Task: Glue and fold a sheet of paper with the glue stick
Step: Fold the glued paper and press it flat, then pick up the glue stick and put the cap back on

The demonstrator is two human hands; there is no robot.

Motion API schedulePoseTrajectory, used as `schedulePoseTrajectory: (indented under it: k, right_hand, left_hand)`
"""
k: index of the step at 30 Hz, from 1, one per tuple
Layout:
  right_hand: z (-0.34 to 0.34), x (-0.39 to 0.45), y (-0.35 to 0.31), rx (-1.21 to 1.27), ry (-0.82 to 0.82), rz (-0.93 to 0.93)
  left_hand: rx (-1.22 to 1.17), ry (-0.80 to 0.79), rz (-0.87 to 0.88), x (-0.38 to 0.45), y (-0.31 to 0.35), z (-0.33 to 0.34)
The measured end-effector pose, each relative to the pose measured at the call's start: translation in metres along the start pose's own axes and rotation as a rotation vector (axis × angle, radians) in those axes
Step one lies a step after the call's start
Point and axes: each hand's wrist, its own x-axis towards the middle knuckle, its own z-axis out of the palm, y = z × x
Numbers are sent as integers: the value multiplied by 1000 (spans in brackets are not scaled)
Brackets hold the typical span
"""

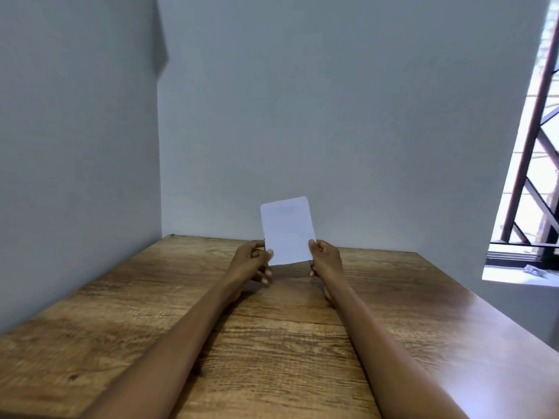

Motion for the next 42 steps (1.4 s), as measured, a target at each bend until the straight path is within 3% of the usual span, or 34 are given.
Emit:
schedulePoseTrajectory:
  k: [7,15,23,29,33,38,42]
  right_hand:
    - [-33,6,11,-324,171,-157]
    - [-81,32,36,-683,5,-58]
    - [-80,34,38,-1057,25,-21]
    - [-80,31,35,-1036,45,-38]
    - [-73,25,22,-980,85,-179]
    - [-30,22,10,-847,-140,-313]
    - [21,24,4,-631,-209,-161]
  left_hand:
    - [204,28,7,14,-4,36]
    - [696,-52,-21,51,-19,97]
    - [1155,-62,157,48,-26,107]
    - [1127,-93,177,42,-25,102]
    - [984,45,340,28,-15,86]
    - [838,267,371,21,-1,30]
    - [787,343,305,27,-8,-1]
